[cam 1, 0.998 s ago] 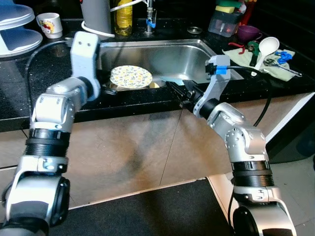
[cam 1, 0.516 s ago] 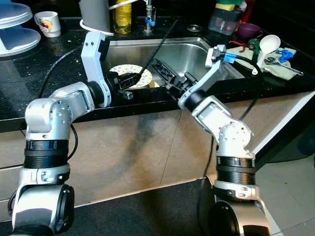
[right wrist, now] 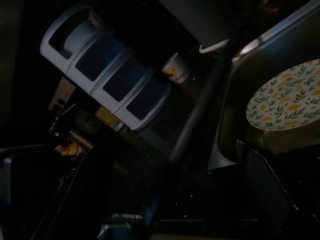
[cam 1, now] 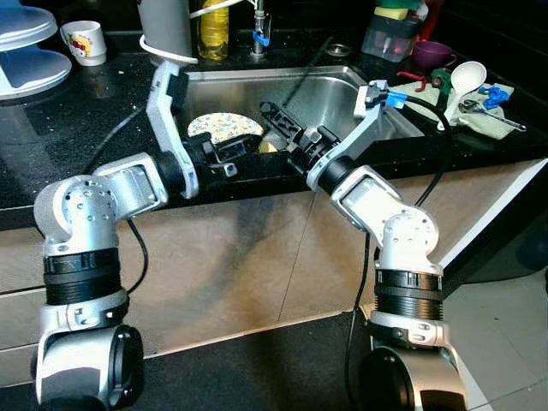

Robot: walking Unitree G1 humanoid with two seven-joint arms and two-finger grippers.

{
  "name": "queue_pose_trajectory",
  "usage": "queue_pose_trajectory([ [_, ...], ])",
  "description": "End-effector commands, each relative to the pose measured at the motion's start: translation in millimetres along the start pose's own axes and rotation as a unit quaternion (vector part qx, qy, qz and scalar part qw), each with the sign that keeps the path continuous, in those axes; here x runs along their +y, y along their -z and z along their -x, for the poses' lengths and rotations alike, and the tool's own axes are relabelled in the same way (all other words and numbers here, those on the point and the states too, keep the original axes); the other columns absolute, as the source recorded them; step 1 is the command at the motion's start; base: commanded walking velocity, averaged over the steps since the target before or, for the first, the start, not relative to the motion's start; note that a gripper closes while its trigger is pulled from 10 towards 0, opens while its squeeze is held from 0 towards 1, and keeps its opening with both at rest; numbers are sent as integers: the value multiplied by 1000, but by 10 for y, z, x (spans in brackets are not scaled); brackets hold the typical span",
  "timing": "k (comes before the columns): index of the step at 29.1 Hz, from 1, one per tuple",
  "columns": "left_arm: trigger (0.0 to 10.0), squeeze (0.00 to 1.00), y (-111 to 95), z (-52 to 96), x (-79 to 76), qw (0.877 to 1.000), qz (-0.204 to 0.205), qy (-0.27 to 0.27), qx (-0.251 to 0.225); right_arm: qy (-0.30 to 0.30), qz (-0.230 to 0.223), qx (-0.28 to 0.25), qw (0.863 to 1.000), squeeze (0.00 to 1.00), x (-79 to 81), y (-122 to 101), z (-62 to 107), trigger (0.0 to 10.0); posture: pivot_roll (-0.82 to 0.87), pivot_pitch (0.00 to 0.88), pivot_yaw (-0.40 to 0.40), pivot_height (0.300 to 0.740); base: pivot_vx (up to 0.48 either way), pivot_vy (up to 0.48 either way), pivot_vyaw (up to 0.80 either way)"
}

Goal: Kitchen organization

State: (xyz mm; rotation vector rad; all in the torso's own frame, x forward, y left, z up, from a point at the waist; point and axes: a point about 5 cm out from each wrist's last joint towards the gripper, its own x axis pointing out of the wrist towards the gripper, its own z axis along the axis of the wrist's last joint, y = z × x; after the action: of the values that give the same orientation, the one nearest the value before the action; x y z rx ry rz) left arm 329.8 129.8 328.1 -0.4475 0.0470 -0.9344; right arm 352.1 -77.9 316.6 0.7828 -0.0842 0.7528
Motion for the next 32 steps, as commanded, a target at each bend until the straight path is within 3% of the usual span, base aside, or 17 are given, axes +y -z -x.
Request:
queue_pose_trajectory([
  [1,0,0,29,16,-31,1000,2,4,9,-9,4,-2,1000,0,47,-24,21,10000,-59,201,-51,740,0,0,0],
  [2,0,0,48,15,-29,1000,4,1,14,-13,3,-2,1000,0,58,-25,22,10000,-60,199,-50,740,0,0,0],
  [3,0,0,61,15,-29,1000,7,-1,17,-15,2,-1,1000,0,65,-26,23,8627,-60,199,-50,740,0,0,0],
  [4,0,0,74,15,-30,1000,8,-2,19,-17,0,0,1000,0,69,-23,25,4863,-59,192,-50,740,0,0,0],
  [5,0,0,86,15,-27,1000,8,-5,21,-18,-2,0,1000,0,69,-26,28,0,-59,192,-50,740,0,0,0],
  [32,0,0,138,20,-46,999,40,-9,34,-42,-12,8,999,0,105,-4,82,0,-63,186,-48,740,0,0,0],
])
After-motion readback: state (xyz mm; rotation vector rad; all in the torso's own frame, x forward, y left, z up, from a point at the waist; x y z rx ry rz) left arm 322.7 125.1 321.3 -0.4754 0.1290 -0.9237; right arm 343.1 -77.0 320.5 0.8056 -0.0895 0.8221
